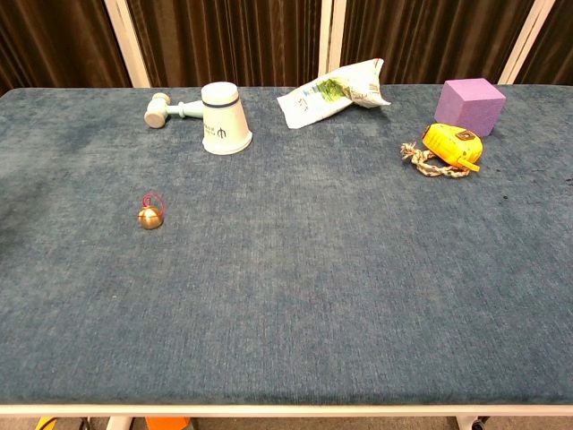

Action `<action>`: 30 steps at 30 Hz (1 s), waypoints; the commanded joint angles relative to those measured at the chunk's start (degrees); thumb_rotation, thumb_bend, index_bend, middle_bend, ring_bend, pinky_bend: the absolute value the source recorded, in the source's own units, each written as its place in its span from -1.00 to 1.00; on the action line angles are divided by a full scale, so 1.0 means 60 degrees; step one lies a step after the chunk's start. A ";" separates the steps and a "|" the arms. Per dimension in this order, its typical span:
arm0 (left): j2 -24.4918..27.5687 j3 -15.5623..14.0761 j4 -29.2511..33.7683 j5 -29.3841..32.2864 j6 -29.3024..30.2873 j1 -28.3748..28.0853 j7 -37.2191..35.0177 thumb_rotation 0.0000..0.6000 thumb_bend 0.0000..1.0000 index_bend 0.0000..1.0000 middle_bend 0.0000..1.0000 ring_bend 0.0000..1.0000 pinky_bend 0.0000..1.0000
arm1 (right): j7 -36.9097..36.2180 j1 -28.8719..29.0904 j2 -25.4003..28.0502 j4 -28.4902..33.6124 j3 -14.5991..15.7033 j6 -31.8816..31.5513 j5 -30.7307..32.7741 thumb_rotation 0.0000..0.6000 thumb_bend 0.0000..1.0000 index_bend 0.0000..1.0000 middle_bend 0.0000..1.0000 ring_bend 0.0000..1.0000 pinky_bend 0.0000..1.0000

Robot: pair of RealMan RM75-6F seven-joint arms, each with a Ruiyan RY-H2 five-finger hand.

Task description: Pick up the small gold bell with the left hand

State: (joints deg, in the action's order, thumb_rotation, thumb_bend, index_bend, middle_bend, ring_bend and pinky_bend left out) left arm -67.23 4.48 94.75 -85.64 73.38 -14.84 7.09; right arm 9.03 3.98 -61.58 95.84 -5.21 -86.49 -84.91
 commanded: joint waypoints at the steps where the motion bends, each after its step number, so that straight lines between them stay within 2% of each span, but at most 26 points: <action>1: -0.0327 0.0123 -0.0084 0.0044 -0.0583 -0.0494 -0.0141 1.00 -0.71 -0.80 -0.91 -1.00 -0.93 | -0.0005 0.0024 0.0008 0.0003 -0.0012 0.0042 0.0028 1.00 -0.80 -1.00 -1.00 -1.00 -1.00; 13: -0.1627 0.0368 -0.0990 0.0510 -0.2431 -0.2018 -0.0208 1.00 -0.71 -0.78 -0.90 -1.00 -0.93 | -0.0142 0.0056 0.0055 -0.0046 -0.0053 0.0114 0.0142 1.00 -0.80 -1.00 -1.00 -1.00 -1.00; 22: -0.2420 0.0350 -0.1774 0.0851 -0.3089 -0.2599 -0.0506 1.00 -0.71 -0.77 -0.88 -1.00 -0.93 | -0.0274 0.0056 0.0057 -0.0127 -0.0066 0.0130 0.0193 1.00 -0.71 -1.00 -1.00 -1.00 -1.00; 27: -0.2737 0.0271 -0.2102 0.0898 -0.3238 -0.2774 -0.0670 1.00 -0.70 -0.67 -0.86 -1.00 -0.93 | -0.0345 0.0060 0.0034 -0.0190 -0.0073 0.0134 0.0208 1.00 -0.71 -1.00 -1.00 -1.00 -1.00; 30: -0.2957 0.0240 -0.2321 0.0822 -0.3220 -0.2865 -0.0887 1.00 -0.70 -0.53 -0.81 -1.00 -0.92 | -0.0399 0.0055 0.0029 -0.0236 -0.0085 0.0147 0.0256 1.00 -0.71 -1.00 -1.00 -1.00 -1.00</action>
State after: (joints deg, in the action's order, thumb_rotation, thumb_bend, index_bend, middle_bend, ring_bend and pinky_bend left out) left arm -84.55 6.04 81.24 -80.52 54.05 -31.78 2.19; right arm 6.66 4.32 -61.40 94.45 -5.71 -85.62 -83.40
